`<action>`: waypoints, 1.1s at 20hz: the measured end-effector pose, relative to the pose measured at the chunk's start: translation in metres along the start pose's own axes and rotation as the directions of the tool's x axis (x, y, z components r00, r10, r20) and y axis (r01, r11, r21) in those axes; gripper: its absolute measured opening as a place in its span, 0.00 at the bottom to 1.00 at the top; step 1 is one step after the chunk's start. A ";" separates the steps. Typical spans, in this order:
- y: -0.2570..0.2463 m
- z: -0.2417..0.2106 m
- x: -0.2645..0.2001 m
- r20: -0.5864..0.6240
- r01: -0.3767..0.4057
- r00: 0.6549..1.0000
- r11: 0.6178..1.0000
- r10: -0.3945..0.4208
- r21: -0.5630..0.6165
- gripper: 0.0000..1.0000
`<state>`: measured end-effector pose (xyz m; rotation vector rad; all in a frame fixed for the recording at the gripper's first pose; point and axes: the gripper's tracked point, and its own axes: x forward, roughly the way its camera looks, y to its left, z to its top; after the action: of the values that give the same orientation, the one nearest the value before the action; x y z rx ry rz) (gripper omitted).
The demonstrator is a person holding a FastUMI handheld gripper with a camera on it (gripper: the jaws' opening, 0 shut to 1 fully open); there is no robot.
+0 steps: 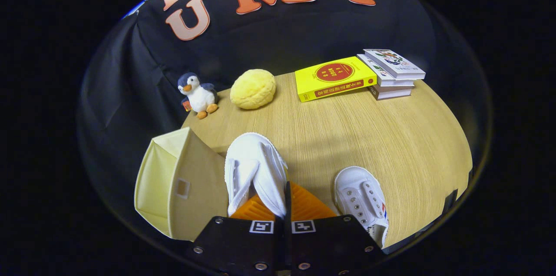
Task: Open the storage box then place both shoes into the box .Put the left shoe in first, then the right shoe, with the right side of both shoes facing outward in a uniform manner.
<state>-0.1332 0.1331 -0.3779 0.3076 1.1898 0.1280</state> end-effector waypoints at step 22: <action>0.226 -0.020 0.023 -0.187 -0.090 0.980 0.990 0.069 -0.106 0.01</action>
<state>-0.1290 0.3576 -0.3373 0.2465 1.3471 0.2984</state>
